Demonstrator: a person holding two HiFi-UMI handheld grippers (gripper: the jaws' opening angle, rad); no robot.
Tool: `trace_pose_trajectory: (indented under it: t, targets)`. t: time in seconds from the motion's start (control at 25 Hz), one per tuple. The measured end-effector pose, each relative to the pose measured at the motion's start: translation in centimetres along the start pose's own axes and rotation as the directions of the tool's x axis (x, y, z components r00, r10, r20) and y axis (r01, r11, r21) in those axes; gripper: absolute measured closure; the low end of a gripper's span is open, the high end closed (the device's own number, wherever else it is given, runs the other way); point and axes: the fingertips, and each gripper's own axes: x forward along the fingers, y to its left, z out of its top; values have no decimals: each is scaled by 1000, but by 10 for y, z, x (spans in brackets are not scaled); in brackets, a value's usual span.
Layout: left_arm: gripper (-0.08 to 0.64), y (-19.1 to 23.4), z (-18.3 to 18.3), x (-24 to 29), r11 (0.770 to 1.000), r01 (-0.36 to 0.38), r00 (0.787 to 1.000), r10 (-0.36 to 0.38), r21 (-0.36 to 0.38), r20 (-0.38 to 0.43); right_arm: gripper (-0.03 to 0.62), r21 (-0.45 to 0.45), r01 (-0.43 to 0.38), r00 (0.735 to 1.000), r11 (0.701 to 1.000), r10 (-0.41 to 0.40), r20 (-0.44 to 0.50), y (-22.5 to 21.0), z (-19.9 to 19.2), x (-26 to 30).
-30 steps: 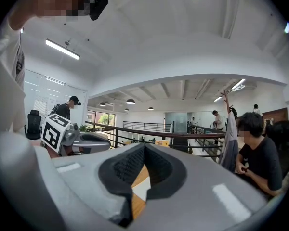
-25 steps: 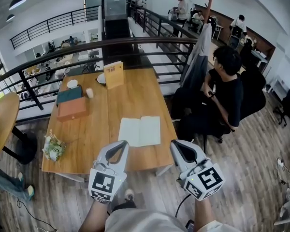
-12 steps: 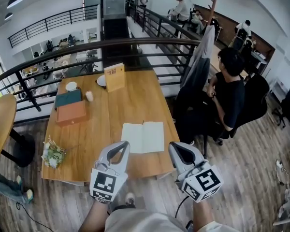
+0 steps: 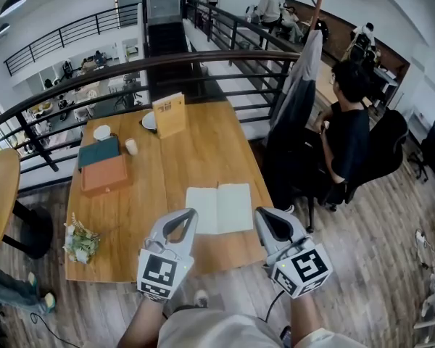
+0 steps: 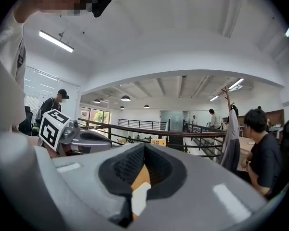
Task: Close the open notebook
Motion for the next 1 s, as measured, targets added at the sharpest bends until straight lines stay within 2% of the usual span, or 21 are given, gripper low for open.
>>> trace_pose_trajectory:
  t: [0.24,0.6,1.0]
  targets:
    - [558,15,-10,18,1000,27,1000,-27,-6,-6,592,3,12,999,1000,-12,-30,-7,-9,21]
    - [558,16,-25,39,997,79,997,-80,-22,-20,592,74,68,996,995,-62,-71,-24,-26,22]
    - [558,8,-31,67,997,80,996,-80,-17,-38,592,103,94,992,990,-84,-97,-55,-48,18]
